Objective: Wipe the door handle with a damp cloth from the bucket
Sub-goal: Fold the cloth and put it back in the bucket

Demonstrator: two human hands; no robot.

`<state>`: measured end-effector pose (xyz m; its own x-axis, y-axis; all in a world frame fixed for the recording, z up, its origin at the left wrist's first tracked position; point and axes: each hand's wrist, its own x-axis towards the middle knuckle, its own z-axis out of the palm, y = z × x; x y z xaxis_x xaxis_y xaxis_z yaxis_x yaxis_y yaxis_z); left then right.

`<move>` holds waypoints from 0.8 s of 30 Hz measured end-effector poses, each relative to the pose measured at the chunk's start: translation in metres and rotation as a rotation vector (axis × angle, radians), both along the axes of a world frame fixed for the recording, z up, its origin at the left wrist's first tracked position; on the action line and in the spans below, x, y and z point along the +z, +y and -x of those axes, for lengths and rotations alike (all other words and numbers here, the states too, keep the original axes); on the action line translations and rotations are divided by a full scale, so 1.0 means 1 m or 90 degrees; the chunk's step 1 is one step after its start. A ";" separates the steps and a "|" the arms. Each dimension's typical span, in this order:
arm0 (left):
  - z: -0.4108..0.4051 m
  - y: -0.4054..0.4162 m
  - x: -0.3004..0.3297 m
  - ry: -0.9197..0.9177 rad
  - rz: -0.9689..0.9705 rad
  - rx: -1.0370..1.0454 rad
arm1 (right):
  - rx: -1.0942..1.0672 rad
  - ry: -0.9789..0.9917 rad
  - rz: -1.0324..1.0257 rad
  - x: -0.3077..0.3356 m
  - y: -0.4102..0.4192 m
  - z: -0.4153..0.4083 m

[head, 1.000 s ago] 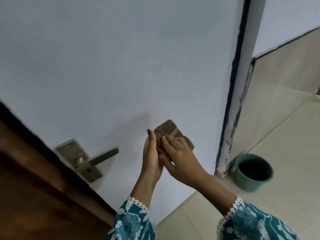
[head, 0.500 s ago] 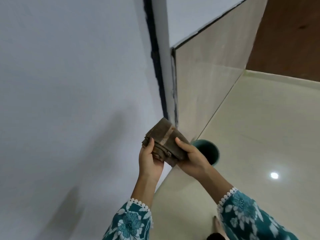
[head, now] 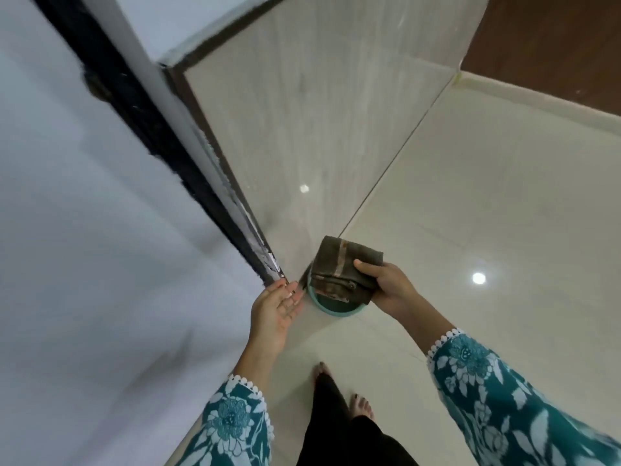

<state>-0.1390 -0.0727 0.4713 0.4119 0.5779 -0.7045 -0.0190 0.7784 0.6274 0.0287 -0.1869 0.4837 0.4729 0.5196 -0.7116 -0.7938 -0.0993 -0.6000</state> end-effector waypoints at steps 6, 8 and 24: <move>-0.057 0.032 -0.067 0.036 0.033 -0.070 | 0.006 -0.026 0.161 -0.083 0.002 -0.071; -0.075 0.039 -0.093 0.042 0.052 -0.065 | 0.006 -0.027 0.203 -0.125 0.007 -0.089; -0.150 0.084 -0.473 0.028 0.043 0.051 | 0.431 -0.235 0.487 -0.612 0.129 -0.123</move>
